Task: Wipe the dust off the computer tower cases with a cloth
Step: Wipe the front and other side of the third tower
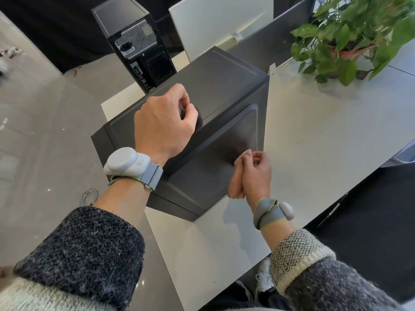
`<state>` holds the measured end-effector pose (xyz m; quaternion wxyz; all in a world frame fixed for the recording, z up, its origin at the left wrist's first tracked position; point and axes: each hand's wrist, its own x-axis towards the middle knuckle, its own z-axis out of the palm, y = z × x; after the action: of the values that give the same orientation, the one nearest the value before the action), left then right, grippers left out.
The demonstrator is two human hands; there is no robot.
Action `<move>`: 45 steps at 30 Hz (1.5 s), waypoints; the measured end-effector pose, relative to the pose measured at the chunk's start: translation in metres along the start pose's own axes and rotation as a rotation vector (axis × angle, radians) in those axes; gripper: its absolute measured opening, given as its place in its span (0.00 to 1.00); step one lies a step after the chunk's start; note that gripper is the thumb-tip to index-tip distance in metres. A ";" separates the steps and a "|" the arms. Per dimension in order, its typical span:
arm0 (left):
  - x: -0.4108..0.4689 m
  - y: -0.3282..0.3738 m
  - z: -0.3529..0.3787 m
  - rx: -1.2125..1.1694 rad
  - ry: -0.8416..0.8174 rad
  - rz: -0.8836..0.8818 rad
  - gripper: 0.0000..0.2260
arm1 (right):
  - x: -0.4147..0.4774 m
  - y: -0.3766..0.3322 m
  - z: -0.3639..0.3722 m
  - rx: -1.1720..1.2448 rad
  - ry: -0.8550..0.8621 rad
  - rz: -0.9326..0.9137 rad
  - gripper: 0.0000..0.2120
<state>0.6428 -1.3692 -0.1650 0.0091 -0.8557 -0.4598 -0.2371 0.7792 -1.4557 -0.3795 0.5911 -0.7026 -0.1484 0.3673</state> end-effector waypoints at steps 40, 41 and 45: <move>-0.001 0.004 -0.001 0.017 -0.014 -0.016 0.07 | 0.076 0.042 -0.024 -0.232 0.081 0.177 0.07; -0.001 0.004 0.000 0.015 -0.011 -0.013 0.07 | 0.080 0.047 -0.026 -0.279 0.017 0.239 0.08; 0.000 0.002 -0.001 0.013 -0.005 -0.012 0.08 | 0.063 0.040 -0.023 -0.273 -0.005 0.185 0.11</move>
<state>0.6441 -1.3709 -0.1640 0.0122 -0.8534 -0.4665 -0.2321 0.8291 -1.4420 -0.4380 0.4532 -0.7863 -0.1331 0.3982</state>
